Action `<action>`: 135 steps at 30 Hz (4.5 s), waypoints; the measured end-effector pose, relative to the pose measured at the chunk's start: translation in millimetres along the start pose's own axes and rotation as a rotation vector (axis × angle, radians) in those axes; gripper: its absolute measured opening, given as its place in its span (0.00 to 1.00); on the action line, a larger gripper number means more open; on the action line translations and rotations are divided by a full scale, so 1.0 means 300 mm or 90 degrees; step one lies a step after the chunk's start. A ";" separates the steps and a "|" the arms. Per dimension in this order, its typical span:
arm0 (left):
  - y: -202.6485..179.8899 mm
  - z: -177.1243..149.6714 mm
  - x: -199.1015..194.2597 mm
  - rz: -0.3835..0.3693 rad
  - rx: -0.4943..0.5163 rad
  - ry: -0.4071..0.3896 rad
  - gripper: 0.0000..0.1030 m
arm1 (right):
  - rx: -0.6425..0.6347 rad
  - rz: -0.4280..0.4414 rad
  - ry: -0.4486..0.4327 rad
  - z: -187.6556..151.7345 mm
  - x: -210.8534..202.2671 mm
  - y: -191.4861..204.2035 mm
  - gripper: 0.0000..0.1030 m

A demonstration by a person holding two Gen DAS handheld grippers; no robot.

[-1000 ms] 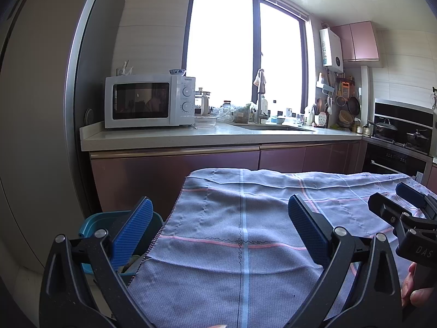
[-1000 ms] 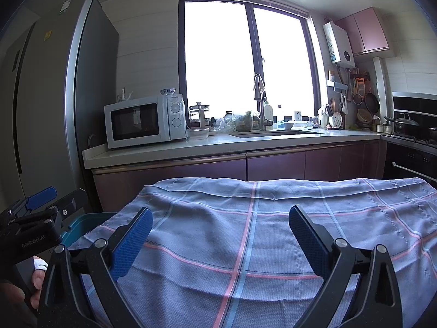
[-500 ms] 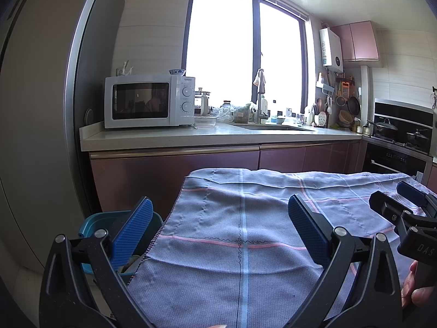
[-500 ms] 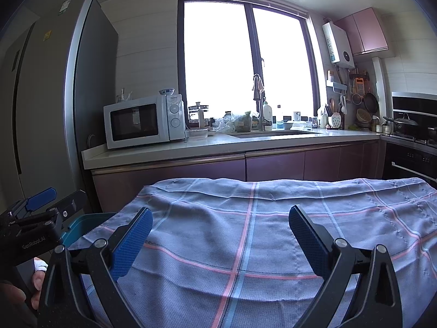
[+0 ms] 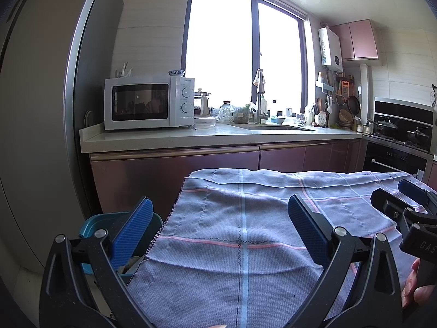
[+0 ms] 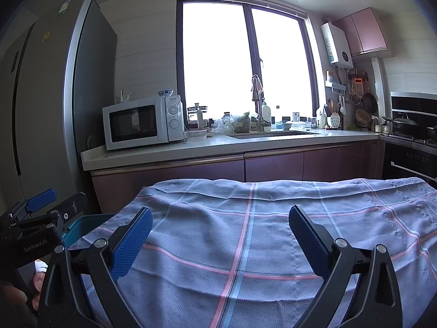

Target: Collect trash

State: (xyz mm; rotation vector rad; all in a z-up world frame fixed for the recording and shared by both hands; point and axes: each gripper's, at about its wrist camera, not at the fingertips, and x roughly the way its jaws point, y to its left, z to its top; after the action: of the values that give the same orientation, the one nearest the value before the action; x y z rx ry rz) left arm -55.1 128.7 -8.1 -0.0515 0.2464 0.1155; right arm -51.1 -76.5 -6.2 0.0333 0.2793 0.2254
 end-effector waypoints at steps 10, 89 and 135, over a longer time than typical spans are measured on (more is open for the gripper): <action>0.006 0.003 0.004 0.000 0.000 -0.001 0.95 | 0.000 -0.002 -0.002 0.003 -0.002 -0.001 0.94; -0.102 0.003 0.084 0.008 0.055 -0.003 0.94 | 0.020 -0.023 0.006 -0.006 0.010 -0.104 0.94; -0.264 -0.075 0.942 -0.014 0.061 0.447 0.96 | 0.092 -0.207 0.429 -0.061 0.459 -0.968 0.95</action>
State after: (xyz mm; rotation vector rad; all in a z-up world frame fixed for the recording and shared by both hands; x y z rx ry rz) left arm 221.1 79.1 -96.6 0.0022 0.9518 0.0601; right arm 135.5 -328.3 -79.3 0.0533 0.9639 -0.1172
